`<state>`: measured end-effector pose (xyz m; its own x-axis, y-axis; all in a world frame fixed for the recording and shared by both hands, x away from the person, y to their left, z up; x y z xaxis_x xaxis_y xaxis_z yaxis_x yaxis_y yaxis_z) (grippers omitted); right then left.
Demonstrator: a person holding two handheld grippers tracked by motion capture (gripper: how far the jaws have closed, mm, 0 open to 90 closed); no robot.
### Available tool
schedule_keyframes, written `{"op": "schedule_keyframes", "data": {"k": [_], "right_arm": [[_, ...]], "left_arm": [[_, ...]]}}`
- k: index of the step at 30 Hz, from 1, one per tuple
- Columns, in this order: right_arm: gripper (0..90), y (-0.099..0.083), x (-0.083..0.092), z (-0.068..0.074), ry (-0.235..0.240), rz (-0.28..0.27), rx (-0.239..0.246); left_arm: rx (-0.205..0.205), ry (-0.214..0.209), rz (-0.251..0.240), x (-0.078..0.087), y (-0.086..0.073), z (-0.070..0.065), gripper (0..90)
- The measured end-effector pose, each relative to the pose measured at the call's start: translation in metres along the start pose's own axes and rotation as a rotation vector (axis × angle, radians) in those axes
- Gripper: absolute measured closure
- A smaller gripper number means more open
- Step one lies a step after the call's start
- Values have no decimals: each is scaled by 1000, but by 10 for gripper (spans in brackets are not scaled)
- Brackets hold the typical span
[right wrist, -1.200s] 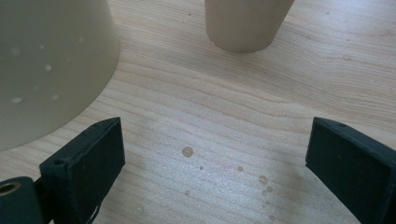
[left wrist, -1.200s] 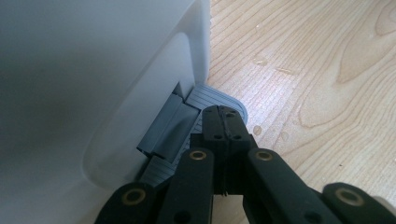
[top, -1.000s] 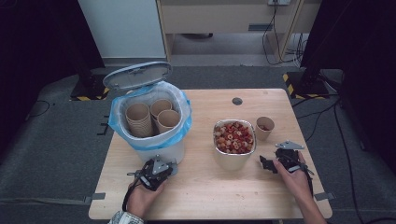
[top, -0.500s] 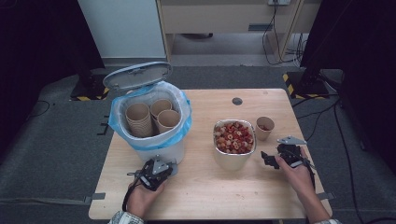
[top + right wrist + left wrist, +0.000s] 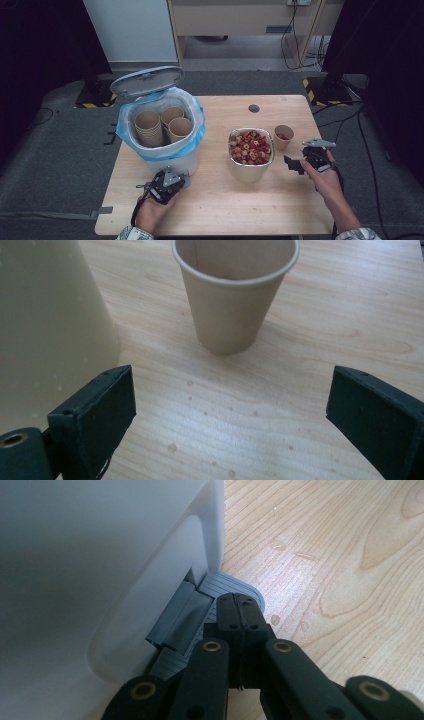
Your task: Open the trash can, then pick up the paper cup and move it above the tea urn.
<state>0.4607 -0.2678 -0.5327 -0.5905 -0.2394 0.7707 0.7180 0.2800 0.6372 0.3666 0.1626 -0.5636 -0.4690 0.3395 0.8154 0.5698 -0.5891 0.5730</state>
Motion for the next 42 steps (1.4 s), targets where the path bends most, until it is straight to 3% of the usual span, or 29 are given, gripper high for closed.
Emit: {"op": "schedule_keyframes", "data": {"k": [5, 10, 14, 22, 30, 36, 42], "right_arm": [[55, 8, -3, -2, 7, -11, -1], [65, 15, -15, -10, -10, -47, -54], [70, 20, -23, -8, -9, -89, -85], [72, 32, -42, 0, -18, -124, -89], [81, 45, -61, -2, -35, -158, -129], [95, 54, -66, -4, -42, -191, -130], [116, 55, -76, -3, -37, -186, -137]], "left_arm": [[1, -3, -1, 0, 0, 0, 900], [-8, -6, -1, 0, 0, 0, 900], [-6, -5, -2, 0, 1, 0, 900], [-4, -8, -5, -1, 1, 0, 900], [-4, -11, -4, -1, 1, 0, 899], [-3, -11, -5, -1, 1, 0, 900], [-2, -11, -5, -1, 1, 0, 900]]}}
Point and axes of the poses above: each handheld gripper's, and its own axes: x roughly backward along the jaws, y roughly out of its top, z roughly to its left, the point moved 7 cm from there along -x, roughly forward along the jaws, and after that the axes turned 9 degrees about z, right-handed, at the moved point
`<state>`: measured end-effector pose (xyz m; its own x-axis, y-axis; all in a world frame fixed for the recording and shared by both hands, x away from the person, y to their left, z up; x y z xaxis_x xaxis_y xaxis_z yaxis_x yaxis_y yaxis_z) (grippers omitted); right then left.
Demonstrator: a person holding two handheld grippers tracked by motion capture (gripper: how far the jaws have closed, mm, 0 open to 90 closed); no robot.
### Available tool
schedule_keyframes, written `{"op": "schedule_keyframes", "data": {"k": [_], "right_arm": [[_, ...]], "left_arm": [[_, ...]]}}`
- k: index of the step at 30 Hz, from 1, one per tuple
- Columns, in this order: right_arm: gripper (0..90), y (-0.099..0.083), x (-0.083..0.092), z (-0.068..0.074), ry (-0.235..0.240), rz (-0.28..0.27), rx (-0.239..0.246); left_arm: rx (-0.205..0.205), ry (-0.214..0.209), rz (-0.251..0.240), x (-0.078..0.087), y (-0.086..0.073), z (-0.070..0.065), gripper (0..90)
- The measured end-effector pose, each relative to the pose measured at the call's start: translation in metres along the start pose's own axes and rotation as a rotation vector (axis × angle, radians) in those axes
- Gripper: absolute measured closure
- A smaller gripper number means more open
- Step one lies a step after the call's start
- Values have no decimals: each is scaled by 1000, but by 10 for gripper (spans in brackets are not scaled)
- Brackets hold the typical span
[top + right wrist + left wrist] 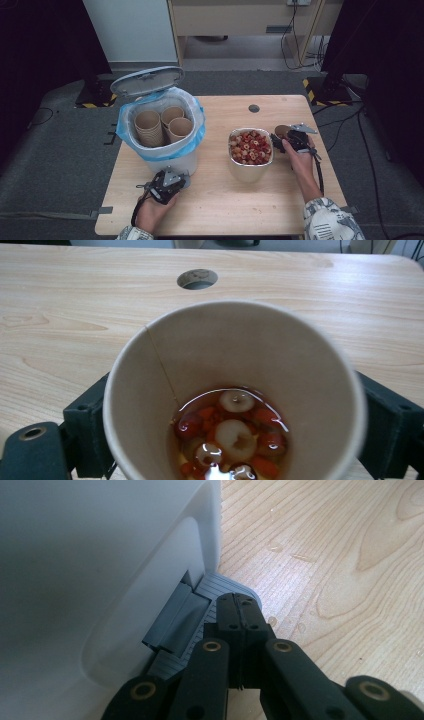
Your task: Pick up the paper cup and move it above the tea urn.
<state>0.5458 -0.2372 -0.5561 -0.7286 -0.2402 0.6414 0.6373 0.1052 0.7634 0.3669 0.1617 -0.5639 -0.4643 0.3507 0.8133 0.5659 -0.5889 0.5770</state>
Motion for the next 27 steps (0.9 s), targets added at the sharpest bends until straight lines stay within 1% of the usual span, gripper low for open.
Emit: {"op": "schedule_keyframes", "data": {"k": [2, 5, 6, 8, 10, 11, 15, 16, 18, 20, 27], "right_arm": [[129, -1, -2, 0, 1, -1, 1], [214, -1, -3, 0, -1, -14, -1], [252, 0, -3, 1, 13, -17, 5], [265, 0, -2, 2, 11, -23, 18], [275, 0, -1, 2, 27, -23, 36], [279, 0, 0, 2, 25, -29, 43], [286, 2, 4, 2, 32, -40, 56], [290, 4, 10, 1, 37, -47, 66], [290, 5, 12, 1, 36, -48, 74], [292, 10, 20, -1, 38, -54, 97], [293, 26, 48, -5, 46, -74, 155]], "left_arm": [[0, 0, 1, 0, 0, 0, 900], [0, 0, 1, 0, 0, 0, 900], [0, 0, -1, 0, 0, 0, 899], [1, -1, 0, 0, 0, 0, 899], [0, 0, 1, 0, 0, 0, 899], [1, -1, 1, 0, 0, 0, 900], [0, 0, 0, 0, 0, 0, 900], [1, -1, 0, 0, 0, 0, 900], [1, -1, 0, 0, 0, 0, 900], [1, -1, 1, 0, 0, 0, 900], [1, 0, 0, 0, 0, 0, 900]]}}
Point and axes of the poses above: each handheld gripper's, and its own axes: x roughly backward along the jaws, y roughly out of its top, z roughly to its left, the point moved 7 cm from there along -x, roughly forward along the jaws, and after that the axes turned 9 degrees about z, right-handed, at the moved point
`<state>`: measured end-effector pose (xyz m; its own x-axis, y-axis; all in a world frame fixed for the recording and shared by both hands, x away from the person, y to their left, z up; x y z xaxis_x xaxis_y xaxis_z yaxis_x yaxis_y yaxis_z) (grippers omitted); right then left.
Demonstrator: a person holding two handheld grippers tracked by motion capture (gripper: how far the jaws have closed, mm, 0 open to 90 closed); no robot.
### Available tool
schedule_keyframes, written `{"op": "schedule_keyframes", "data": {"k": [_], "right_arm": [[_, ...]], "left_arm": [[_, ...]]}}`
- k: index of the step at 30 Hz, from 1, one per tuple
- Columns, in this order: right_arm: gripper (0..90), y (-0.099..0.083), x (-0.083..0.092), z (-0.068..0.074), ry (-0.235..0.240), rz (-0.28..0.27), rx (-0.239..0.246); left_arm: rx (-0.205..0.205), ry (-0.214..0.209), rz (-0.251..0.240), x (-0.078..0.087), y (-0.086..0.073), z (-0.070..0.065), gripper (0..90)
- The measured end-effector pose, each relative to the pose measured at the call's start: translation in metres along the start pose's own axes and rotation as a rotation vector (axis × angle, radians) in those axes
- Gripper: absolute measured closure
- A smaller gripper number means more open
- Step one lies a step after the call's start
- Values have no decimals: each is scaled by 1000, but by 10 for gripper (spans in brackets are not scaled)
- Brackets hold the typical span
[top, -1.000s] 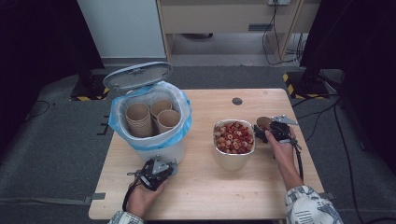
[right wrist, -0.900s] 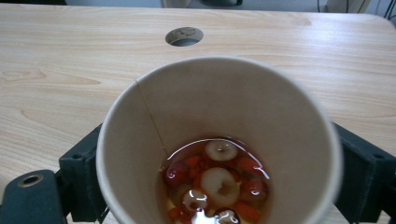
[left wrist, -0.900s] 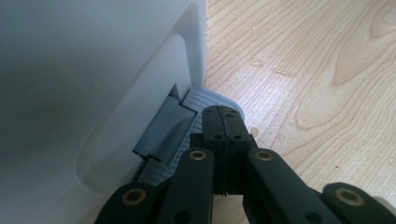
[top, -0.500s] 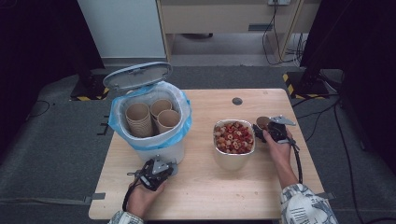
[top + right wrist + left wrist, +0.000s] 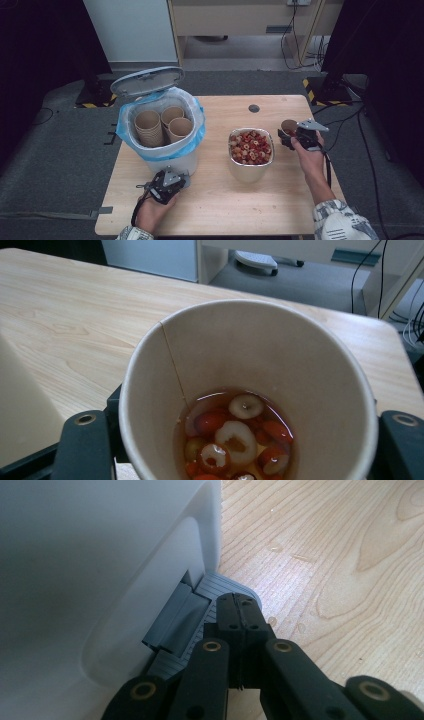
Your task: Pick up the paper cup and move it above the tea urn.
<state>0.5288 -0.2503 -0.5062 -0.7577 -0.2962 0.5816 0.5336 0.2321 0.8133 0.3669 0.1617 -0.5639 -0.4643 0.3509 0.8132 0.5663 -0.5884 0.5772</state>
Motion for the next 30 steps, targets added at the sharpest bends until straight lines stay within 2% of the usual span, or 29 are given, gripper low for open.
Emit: {"op": "schedule_keyframes", "data": {"k": [10, 17, 21, 25, 30], "right_arm": [[292, 22, 23, -3, -6, -8, 63], [293, 34, 28, 4, 6, -10, 104], [292, 38, 29, 4, -1, -13, 98], [292, 42, 29, 11, 24, -17, 116], [292, 47, 33, 6, 5, -20, 104]], "left_arm": [[0, -1, 2, 0, 0, 0, 900], [-1, 0, 1, 0, 0, 0, 900], [0, -1, 1, 0, 0, 0, 900], [0, 0, 1, 0, 0, 0, 900], [0, -1, 1, 0, 0, 0, 900]]}}
Point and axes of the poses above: each handheld gripper's, and its own axes: x roughly backward along the jaws, y roughly out of its top, z roughly to its left, the point moved 7 cm from there along -x, roughly forward along the jaws, and after that the axes turned 9 degrees about z, right-handed, at the moved point
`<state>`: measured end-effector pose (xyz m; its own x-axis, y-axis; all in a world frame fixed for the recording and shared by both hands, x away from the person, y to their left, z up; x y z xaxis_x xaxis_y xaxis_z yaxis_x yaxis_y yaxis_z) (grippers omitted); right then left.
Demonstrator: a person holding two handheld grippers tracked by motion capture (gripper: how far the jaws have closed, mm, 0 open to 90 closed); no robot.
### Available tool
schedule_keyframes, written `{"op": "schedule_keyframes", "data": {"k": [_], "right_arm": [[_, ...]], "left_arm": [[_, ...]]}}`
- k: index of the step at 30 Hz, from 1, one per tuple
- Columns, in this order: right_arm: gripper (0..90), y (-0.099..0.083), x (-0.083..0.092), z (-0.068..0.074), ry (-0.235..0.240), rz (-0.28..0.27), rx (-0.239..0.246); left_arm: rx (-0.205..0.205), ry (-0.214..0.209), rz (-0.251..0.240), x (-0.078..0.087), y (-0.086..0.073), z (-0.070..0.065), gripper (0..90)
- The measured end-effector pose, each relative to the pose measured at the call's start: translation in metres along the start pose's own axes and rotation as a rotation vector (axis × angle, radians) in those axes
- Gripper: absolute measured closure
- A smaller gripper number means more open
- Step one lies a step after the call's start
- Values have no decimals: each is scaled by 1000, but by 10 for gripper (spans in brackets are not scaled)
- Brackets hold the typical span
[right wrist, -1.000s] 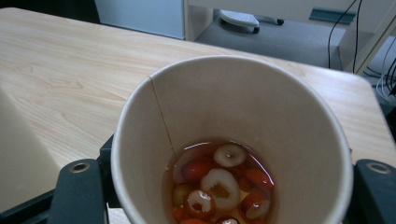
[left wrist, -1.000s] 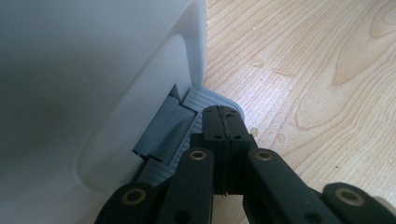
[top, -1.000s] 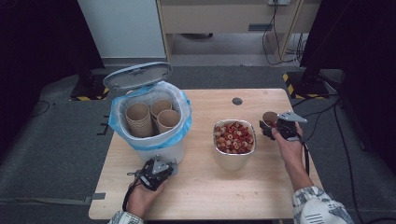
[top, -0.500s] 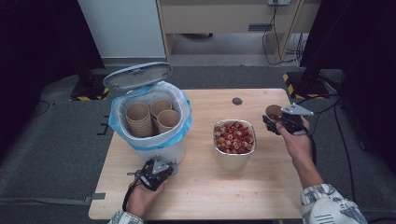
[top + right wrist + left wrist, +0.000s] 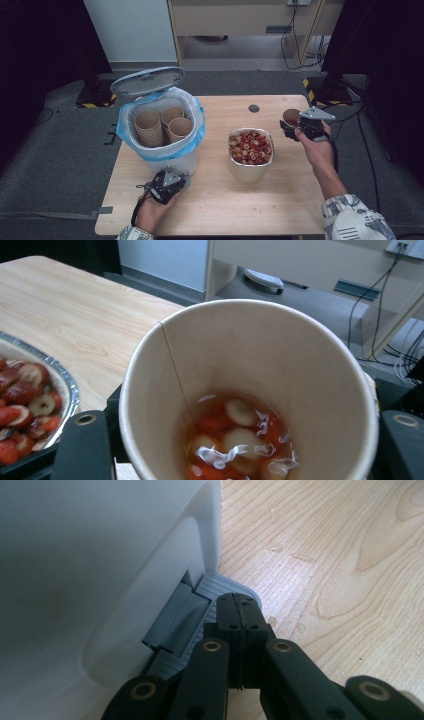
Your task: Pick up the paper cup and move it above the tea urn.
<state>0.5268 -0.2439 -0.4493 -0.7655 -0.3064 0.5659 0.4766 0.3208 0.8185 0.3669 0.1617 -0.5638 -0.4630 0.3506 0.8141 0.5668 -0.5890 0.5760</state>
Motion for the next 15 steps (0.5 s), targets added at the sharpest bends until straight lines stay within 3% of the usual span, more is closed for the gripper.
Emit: {"op": "schedule_keyframes", "data": {"k": [4, 15], "right_arm": [[292, 6, 3, 5, 23, -10, 15], [291, 26, 14, 9, 27, -38, 41]], "left_arm": [[-3, 1, 2, 0, 0, 0, 900], [-4, 1, 3, 0, 0, 0, 900]]}}
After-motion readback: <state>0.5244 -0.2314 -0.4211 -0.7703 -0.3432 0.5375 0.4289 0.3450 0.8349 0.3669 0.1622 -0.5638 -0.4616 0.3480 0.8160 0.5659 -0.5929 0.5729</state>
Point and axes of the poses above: each handheld gripper's, and its own axes: x roughly backward along the jaws, y roughly out of its top, z roughly to its left, the point moved 7 cm from there along -x, roughly forward along the jaws, and after that the axes turned 9 degrees about z, right-handed, at the moved point
